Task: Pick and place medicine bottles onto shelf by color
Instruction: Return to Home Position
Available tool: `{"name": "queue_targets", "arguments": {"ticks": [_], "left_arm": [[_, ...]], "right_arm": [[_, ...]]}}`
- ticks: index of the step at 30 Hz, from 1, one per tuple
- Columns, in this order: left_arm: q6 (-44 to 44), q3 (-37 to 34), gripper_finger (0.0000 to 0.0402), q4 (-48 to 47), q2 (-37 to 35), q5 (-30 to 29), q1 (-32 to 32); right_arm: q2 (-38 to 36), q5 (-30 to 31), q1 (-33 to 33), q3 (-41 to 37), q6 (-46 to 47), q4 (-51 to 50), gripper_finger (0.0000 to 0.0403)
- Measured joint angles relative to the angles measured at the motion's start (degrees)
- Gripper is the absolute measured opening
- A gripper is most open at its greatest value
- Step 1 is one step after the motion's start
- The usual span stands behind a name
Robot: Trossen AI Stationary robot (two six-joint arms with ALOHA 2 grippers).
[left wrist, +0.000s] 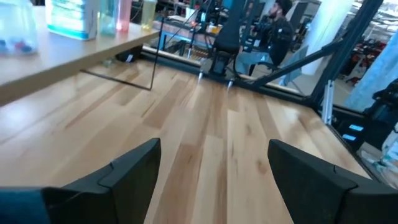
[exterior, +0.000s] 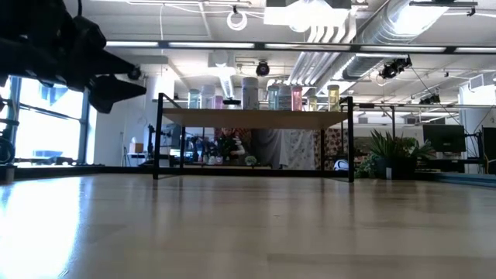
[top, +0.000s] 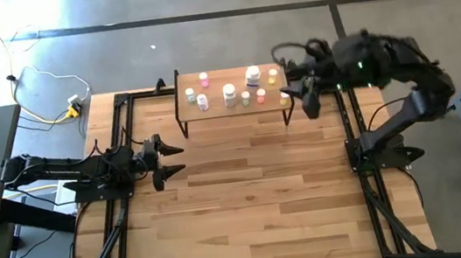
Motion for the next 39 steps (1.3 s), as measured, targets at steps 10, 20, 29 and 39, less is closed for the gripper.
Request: {"name": "queue_targets", "arguments": {"ticks": [10, 20, 29, 39], "left_arm": [[1.8, -0.9, 0.0284, 1.1, 0.0, 5.2, 1.9], [3.1, -0.9, 0.0284, -2.2, 0.1, 5.4, 2.1], [3.1, -0.9, 0.0284, -2.8, 0.1, 5.3, 2.1], [3.1, -0.9, 0.0284, -2.7, 0.1, 5.3, 2.1]], "right_arm": [[-18.9, 8.5, 8.2, -36.9, 9.5, 21.2, 0.0215], [-34.2, 8.4, 10.6, -68.0, 17.1, 42.1, 0.0215], [-45.1, 8.3, 11.0, -89.5, 18.6, 56.5, 0.0215], [-56.7, 1.6, 11.0, -103.7, 19.8, 63.1, 0.0215]]}}
